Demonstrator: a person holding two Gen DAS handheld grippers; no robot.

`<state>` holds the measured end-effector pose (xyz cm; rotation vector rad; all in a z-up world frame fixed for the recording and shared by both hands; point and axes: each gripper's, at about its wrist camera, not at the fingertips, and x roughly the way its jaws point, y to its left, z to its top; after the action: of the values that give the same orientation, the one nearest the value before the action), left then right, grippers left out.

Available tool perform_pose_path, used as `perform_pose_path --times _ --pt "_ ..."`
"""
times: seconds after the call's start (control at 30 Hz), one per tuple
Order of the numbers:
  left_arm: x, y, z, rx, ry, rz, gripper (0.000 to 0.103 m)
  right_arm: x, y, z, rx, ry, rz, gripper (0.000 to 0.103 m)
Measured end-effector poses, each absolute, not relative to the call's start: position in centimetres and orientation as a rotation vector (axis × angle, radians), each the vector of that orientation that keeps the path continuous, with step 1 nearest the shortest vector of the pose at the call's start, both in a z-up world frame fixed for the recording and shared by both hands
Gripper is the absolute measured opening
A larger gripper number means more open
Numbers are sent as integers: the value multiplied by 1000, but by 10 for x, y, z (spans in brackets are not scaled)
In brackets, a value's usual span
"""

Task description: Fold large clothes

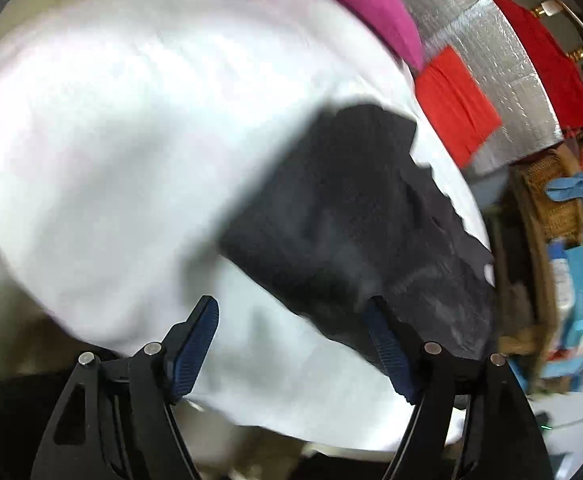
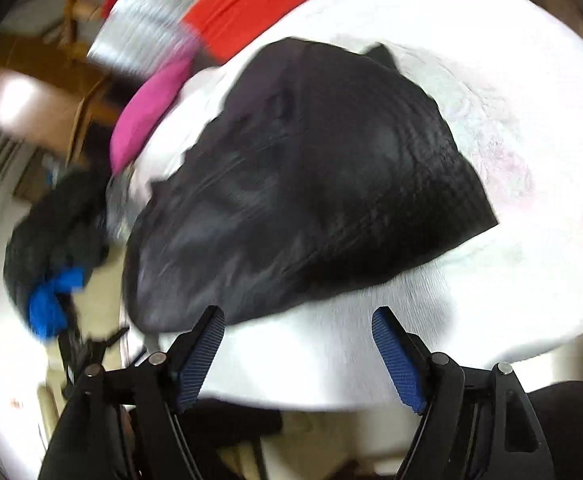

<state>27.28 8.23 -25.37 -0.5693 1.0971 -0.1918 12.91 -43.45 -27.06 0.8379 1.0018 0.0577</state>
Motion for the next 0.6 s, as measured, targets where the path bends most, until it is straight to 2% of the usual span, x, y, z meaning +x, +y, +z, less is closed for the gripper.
perform_pose_path --times 0.07,0.13,0.3,0.6 --pt "270 95 -231 -532 1024 -147 77 125 -439 -249 783 973 104 79" --pt "277 100 -204 -503 934 -113 82 131 -446 -224 731 899 115 79" --pt "334 67 -169 -343 839 -91 85 188 -469 -187 592 719 31 80" --pt "439 2 -208 -291 974 -88 85 337 -510 -240 496 846 -213 80"
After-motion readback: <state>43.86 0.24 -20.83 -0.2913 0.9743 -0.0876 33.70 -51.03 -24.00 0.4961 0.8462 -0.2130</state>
